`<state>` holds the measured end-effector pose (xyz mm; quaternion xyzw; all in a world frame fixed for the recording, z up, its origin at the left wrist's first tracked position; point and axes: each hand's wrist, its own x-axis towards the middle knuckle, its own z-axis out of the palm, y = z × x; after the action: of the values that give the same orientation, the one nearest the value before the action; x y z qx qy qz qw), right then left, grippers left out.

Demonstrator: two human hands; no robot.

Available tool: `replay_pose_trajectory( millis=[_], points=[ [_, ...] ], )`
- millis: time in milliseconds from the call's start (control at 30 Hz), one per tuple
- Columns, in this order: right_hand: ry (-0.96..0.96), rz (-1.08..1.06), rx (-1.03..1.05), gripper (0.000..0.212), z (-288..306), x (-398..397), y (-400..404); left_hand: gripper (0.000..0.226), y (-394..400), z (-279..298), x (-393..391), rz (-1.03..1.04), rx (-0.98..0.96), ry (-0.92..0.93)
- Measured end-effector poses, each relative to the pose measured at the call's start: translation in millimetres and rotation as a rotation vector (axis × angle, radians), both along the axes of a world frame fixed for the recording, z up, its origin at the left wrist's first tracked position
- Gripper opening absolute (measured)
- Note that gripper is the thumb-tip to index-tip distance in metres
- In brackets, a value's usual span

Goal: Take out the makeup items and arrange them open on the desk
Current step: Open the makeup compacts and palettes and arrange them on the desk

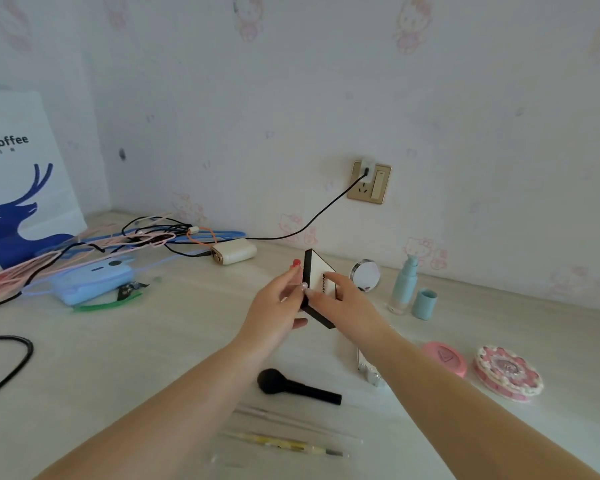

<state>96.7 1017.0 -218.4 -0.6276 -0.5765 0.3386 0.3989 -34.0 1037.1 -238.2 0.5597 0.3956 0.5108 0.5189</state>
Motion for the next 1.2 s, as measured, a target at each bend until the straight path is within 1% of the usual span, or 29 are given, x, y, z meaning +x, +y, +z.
replay_pose_trajectory(
  millis=[67, 233, 333, 433, 533, 633, 667, 733, 833, 933, 1000, 1100, 1200],
  points=[
    [0.059, 0.011, -0.019, 0.065, 3, -2, 0, 0.025, -2, 1, -2, -0.038, -0.078, -0.098],
    [0.172, 0.040, -0.038, 0.070, 5, -7, -2, 0.025, -6, 4, -4, -0.207, -0.280, -0.252],
    [0.199, 0.050, -0.045, 0.067, 6, -7, -2, 0.026, -7, 3, -3, -0.223, -0.314, -0.285],
    [0.182, 0.038, -0.053, 0.066, 6, -8, -2, 0.026, -8, 3, -3, -0.205, -0.308, -0.294],
    [0.146, 0.014, -0.056, 0.058, 5, -9, 0, 0.028, -8, 4, 0, -0.179, -0.292, -0.270],
    [0.122, 0.012, -0.057, 0.038, 7, -10, 2, 0.031, -9, 5, 1, -0.123, -0.277, -0.220],
    [0.148, 0.009, -0.057, 0.035, 8, -10, 2, 0.031, -9, 5, -1, -0.093, -0.283, -0.223],
    [0.277, 0.001, -0.071, 0.033, 10, -7, 2, 0.029, -7, 4, -6, -0.034, -0.326, -0.269],
    [0.459, 0.006, -0.080, 0.026, 11, -3, 4, 0.026, -4, 3, -15, -0.019, -0.385, -0.332],
    [0.675, -0.048, -0.094, 0.033, 7, -3, 9, 0.031, -1, 4, -21, 0.000, -0.417, -0.370],
    [0.779, -0.110, -0.100, 0.028, 4, -1, 11, 0.035, 1, 4, -25, 0.011, -0.423, -0.370],
    [0.796, -0.180, -0.112, 0.026, 2, 2, 11, 0.038, 4, -1, -33, 0.028, -0.425, -0.320],
    [0.752, -0.202, -0.130, 0.030, -2, 4, 12, 0.033, 7, -4, -40, 0.042, -0.406, -0.146]
  ],
)
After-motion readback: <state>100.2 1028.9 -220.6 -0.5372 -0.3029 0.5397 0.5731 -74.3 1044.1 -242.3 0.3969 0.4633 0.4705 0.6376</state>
